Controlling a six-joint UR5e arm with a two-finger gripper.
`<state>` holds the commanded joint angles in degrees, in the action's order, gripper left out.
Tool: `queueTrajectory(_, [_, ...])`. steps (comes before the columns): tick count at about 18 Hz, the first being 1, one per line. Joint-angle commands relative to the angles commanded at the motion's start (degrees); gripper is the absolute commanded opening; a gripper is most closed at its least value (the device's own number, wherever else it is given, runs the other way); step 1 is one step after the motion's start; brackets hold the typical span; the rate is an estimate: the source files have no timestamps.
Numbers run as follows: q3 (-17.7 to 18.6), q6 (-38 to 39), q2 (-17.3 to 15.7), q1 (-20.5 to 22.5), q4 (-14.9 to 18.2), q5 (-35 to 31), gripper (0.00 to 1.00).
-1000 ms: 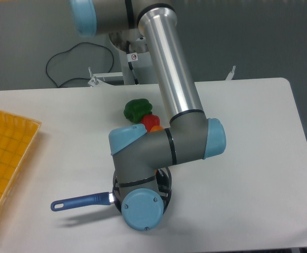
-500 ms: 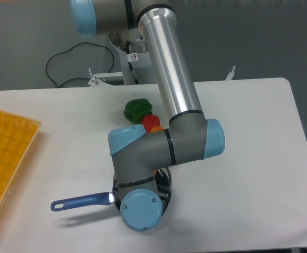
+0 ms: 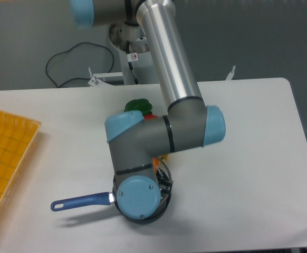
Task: Close the pot lid
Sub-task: 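Open the gripper and lift away from the lid knob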
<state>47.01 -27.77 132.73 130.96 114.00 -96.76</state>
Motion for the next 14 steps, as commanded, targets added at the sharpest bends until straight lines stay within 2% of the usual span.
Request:
queueTrajectory(3, [3.08, -3.77, -2.46, 0.53, -1.93, -2.28, 1.0])
queueTrajectory(9, [12.39, -8.52, -9.75, 4.48, -14.05, -2.38, 1.0])
queueTrajectory(14, [19.69, -21.51, -17.75, 10.97, -15.03, 0.51, 1.0])
